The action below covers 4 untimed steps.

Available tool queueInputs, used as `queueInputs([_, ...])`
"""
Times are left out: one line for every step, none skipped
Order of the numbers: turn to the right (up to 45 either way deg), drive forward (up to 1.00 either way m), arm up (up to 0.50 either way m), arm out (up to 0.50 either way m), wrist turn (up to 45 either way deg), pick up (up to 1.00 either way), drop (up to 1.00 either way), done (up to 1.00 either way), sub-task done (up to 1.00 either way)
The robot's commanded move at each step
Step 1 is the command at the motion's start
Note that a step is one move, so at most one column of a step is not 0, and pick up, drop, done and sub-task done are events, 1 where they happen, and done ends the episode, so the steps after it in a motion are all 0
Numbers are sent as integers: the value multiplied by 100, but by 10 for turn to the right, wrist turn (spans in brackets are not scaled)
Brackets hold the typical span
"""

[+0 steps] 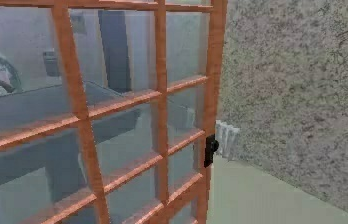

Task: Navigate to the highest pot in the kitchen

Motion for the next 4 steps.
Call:
queueInputs([360, 0, 0, 0, 0, 0, 0, 0, 0])
queueInputs([0, 95, 0, 0, 0, 0, 0, 0, 0])
queueInputs([-450, 0, 0, 0, 0, 0, 0, 0, 0])
queueInputs([-30, 0, 0, 0, 0, 0, 0, 0, 0])
